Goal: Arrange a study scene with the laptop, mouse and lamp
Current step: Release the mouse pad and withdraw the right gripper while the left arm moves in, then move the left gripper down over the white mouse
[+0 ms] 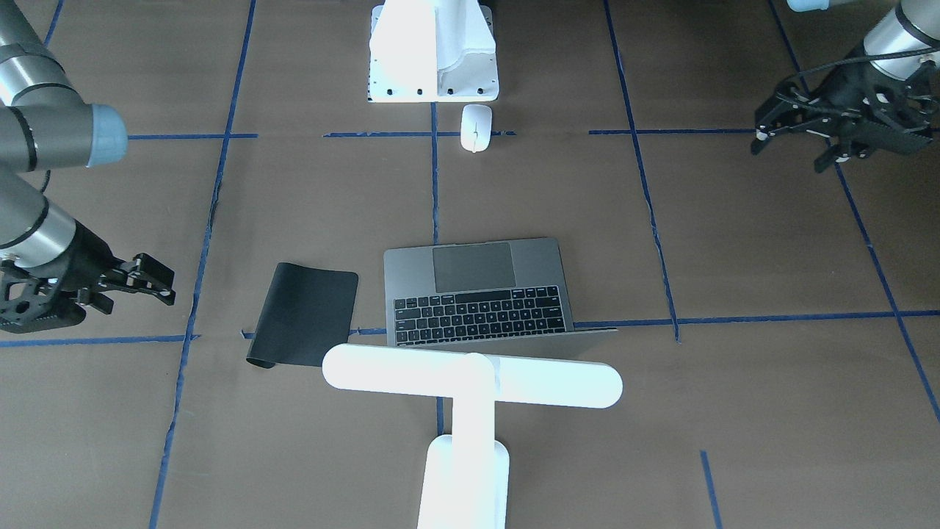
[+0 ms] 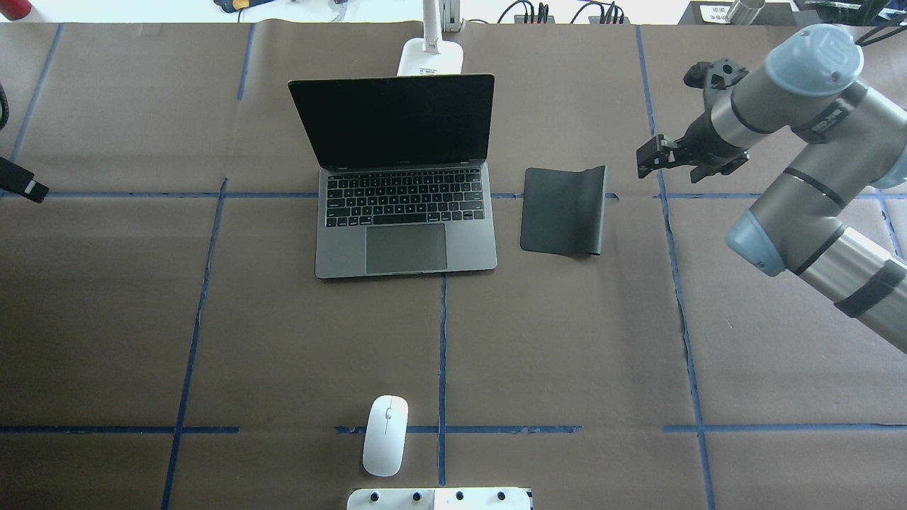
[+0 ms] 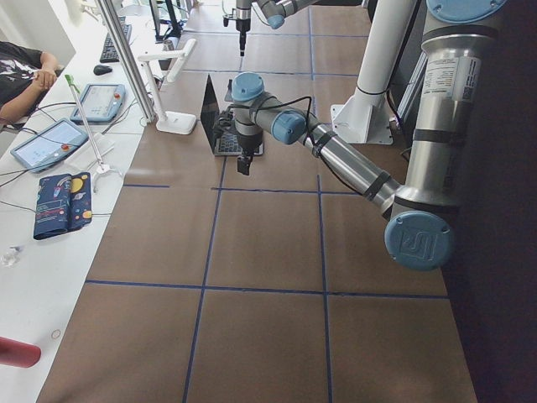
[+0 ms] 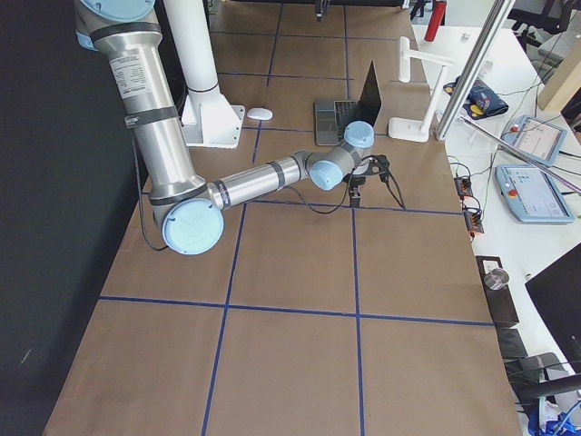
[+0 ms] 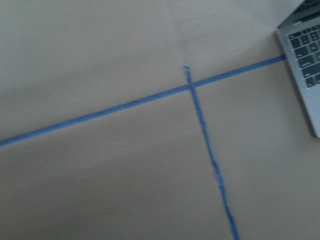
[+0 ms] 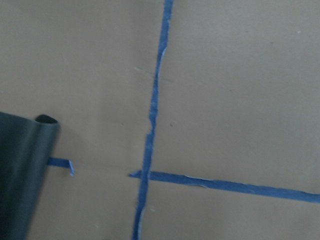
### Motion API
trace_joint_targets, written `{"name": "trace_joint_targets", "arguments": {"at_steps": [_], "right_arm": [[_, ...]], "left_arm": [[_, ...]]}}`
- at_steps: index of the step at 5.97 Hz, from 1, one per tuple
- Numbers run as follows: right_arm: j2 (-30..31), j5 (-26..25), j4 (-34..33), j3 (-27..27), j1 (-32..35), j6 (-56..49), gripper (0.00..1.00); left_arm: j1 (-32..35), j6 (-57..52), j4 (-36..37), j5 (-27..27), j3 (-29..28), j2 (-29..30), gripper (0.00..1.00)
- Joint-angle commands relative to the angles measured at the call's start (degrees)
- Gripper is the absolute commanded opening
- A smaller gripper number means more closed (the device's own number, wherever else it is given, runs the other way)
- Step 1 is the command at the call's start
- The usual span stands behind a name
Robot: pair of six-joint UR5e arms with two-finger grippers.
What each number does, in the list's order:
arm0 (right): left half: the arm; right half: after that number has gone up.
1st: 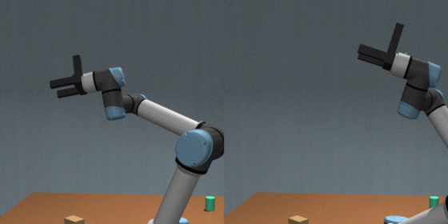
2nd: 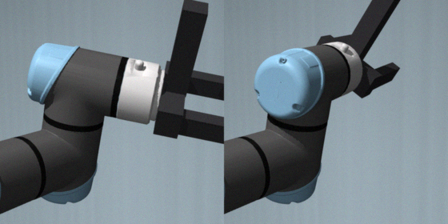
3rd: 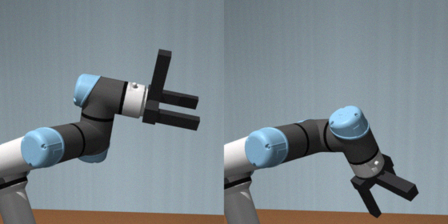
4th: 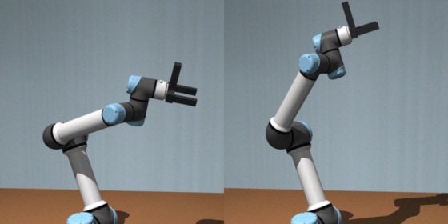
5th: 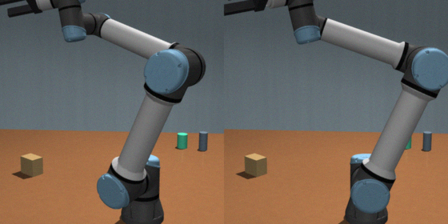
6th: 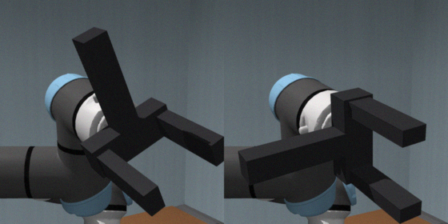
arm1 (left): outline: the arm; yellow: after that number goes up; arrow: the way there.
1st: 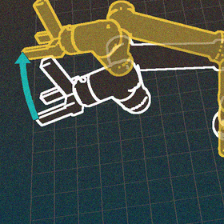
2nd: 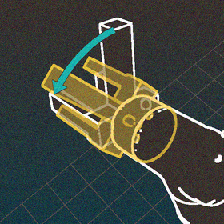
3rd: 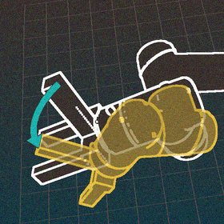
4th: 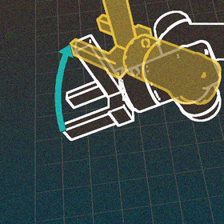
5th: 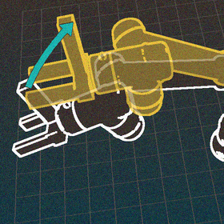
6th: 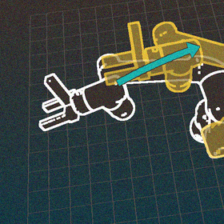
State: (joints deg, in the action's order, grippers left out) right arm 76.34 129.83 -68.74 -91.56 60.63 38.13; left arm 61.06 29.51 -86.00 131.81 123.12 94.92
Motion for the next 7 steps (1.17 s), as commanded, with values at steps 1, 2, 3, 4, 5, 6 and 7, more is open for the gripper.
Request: {"name": "trace_joint_targets", "arguments": {"at_steps": [1,2,3,4,5,6,7], "right_arm": [[9.0,4.2,-0.2,-1.2,8.4,-19.9,1.0],[12.0,4.2,-1.4,-1.2,12.0,-28.7,1.0],[14.5,4.3,-4.4,-1.3,17.0,-39.0,1.0],[16.8,4.2,-6.8,-1.2,21.3,-48.0,1.0],[19.8,4.1,-7.8,-1.2,23.7,-53.2,1.0],[21.6,4.0,-7.5,-1.2,24.8,-57.4,1.0],[23.5,3.3,-7.2,-1.3,25.2,-58.0,1.0]], "left_arm": [[-12.5,20.0,-0.2,-8.8,4.0,3.6,1.0],[-20.2,30.3,-0.2,-16.1,4.1,6.2,1.0],[-25.7,38.3,-0.2,-20.7,4.1,7.5,1.0],[-29.8,45.2,-0.2,-23.4,4.1,9.0,1.0],[-34.7,51.6,-0.2,-26.6,4.0,9.5,1.0],[-36.7,56.2,-0.1,-27.3,4.0,9.6,1.0],[-41.7,60.0,-0.1,-28.3,3.6,11.8,1.0]]}}
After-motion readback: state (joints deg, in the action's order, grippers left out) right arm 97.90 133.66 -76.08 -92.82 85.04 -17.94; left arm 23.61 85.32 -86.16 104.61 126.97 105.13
